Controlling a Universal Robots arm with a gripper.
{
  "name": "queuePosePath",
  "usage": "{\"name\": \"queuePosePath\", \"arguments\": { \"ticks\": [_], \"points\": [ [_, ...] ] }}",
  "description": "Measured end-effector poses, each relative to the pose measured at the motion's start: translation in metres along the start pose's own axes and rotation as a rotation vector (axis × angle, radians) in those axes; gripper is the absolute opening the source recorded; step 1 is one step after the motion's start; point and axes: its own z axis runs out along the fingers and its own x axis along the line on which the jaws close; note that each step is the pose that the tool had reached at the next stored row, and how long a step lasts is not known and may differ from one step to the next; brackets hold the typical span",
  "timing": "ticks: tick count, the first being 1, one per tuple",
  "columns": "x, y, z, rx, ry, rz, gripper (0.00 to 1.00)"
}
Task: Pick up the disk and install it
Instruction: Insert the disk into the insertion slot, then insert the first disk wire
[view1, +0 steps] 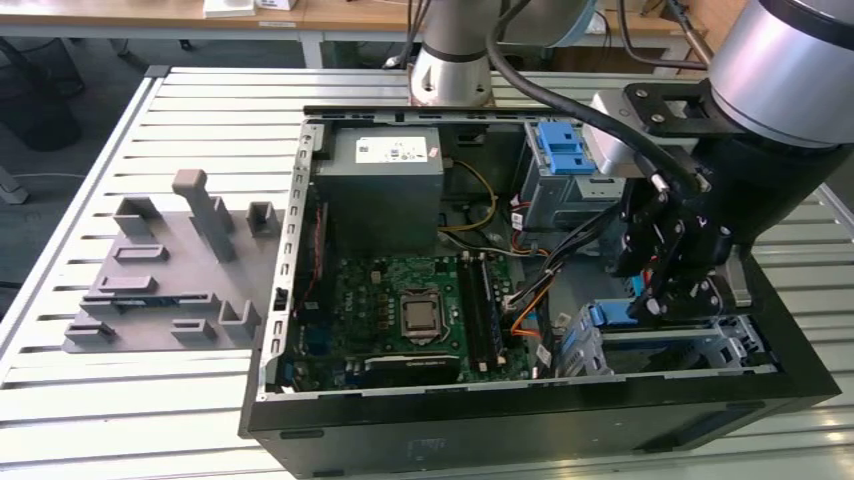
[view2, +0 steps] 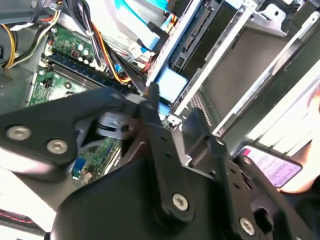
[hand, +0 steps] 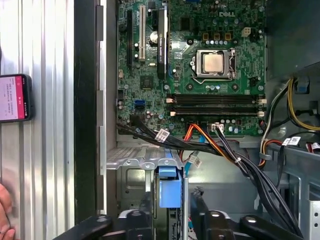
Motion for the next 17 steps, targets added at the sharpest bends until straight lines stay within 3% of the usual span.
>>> {"name": "queuePosePath", "arguments": {
  "ticks": [2,3,8,17],
  "points": [
    [0.0,0.0,0.0,0.0,0.0002,0.0,0.36],
    [0.0,0.0,0.0,-0.0001,0.0003,0.0,0.36],
    [0.0,0.0,0.0002,0.0,0.0001,0.0,0.13],
    [0.0,0.0,0.0008,0.0,0.0001,0.0,0.11]
  ]
}}
